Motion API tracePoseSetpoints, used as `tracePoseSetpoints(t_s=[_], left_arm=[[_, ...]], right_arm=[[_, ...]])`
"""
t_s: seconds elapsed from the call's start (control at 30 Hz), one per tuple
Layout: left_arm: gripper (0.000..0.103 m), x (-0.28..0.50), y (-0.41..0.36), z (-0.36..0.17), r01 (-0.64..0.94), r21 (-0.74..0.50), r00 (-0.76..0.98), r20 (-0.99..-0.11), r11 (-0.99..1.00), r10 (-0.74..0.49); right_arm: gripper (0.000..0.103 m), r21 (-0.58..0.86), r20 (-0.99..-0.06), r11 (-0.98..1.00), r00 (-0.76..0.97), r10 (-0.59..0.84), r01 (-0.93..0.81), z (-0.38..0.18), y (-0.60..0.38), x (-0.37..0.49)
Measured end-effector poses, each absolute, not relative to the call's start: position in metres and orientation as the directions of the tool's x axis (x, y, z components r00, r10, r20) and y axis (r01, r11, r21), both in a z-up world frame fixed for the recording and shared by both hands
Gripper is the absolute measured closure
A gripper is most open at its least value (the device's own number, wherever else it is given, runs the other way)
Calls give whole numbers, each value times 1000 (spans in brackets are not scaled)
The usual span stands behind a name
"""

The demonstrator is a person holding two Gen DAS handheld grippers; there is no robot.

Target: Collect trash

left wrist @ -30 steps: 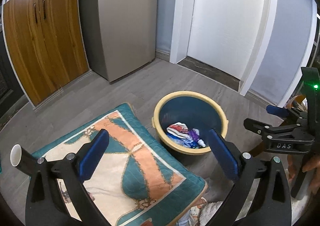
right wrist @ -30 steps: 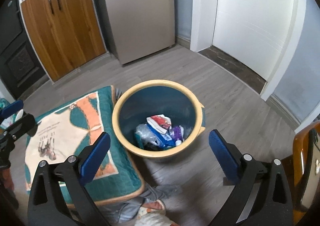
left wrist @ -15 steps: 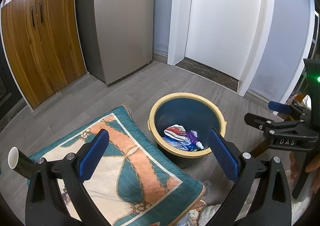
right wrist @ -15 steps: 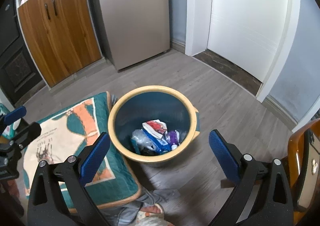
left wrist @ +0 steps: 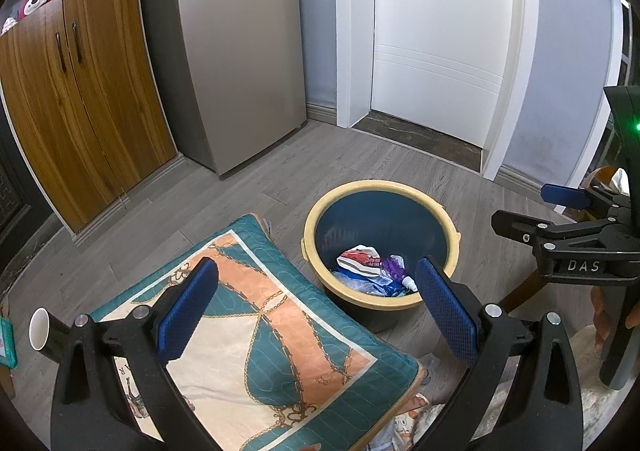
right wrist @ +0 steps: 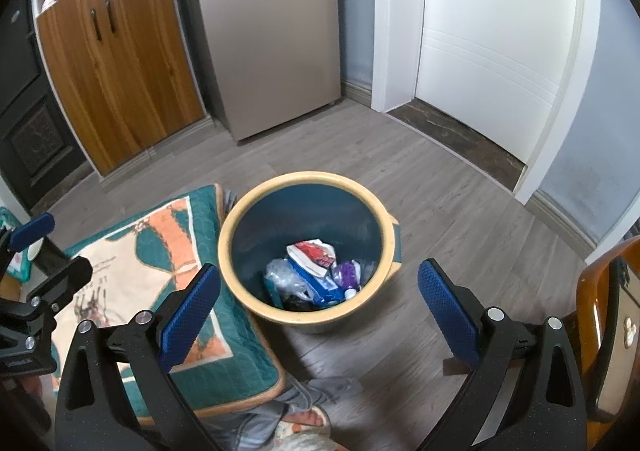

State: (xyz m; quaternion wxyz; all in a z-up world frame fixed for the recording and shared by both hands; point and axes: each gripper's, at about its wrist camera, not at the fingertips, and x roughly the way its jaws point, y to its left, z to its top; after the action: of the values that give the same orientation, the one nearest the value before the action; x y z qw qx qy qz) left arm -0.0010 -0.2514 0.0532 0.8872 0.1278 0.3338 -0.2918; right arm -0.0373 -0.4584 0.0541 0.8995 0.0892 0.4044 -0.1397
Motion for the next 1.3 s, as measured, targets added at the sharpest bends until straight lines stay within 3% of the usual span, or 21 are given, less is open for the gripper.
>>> tracePoseSetpoints(t_s=[1.3], left_arm=[[6,-1,-251,49,630,34,585,-678,776,-445]], right_arm=[[5,47,-752,945,634,-180,324,54,-458,-37]])
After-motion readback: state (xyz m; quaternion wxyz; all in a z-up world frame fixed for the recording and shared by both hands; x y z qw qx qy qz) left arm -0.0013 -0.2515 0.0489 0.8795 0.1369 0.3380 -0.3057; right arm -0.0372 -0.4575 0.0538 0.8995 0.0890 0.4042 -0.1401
